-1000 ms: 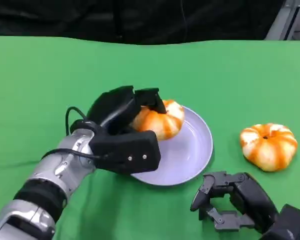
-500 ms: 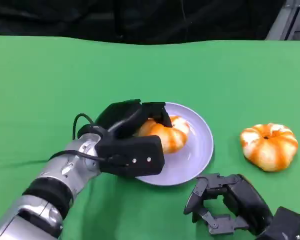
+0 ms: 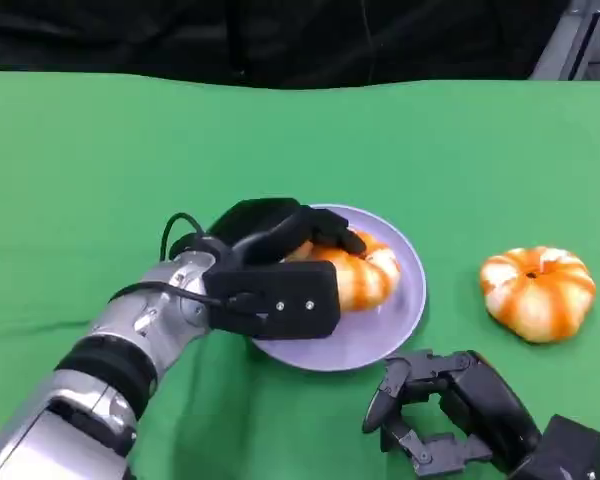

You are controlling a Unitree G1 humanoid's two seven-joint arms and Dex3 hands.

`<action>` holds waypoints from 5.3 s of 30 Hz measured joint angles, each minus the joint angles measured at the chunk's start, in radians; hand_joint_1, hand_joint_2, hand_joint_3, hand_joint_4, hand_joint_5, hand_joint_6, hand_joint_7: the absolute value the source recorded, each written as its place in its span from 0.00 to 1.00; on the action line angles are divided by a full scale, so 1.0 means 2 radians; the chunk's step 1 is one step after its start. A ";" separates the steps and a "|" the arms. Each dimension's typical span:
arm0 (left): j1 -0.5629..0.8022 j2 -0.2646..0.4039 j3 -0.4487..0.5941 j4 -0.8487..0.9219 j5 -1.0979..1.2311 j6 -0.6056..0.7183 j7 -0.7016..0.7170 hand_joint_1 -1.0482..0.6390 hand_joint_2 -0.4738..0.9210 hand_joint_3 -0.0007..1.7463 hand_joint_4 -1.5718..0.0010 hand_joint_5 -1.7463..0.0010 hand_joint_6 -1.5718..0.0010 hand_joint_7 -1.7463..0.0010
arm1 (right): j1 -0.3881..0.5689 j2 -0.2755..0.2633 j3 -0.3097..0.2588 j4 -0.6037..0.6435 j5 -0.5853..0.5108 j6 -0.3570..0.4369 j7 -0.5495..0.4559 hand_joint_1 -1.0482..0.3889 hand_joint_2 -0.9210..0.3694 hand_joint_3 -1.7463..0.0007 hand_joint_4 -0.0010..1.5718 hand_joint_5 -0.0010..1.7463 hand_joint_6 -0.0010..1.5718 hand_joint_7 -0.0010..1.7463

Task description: Grasp the bread from the table and place it into the plate.

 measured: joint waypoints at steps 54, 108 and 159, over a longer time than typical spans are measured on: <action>-0.006 0.052 -0.008 -0.106 -0.019 0.047 -0.161 0.00 1.00 0.46 0.73 1.00 0.78 1.00 | 0.004 0.002 0.003 0.001 -0.008 0.000 -0.004 0.80 0.35 0.30 0.66 0.78 0.66 0.58; 0.221 0.021 0.215 -0.281 -0.349 0.031 -0.205 0.18 1.00 0.37 0.49 0.97 0.63 0.99 | 0.005 -0.008 0.003 0.007 -0.010 -0.002 0.000 0.77 0.32 0.34 0.65 0.75 0.64 0.59; 0.364 -0.013 0.274 -0.318 -0.427 -0.024 -0.262 0.17 1.00 0.32 0.40 0.98 0.60 1.00 | 0.002 -0.011 -0.007 0.027 0.002 -0.011 0.017 0.75 0.28 0.39 0.63 0.76 0.63 0.58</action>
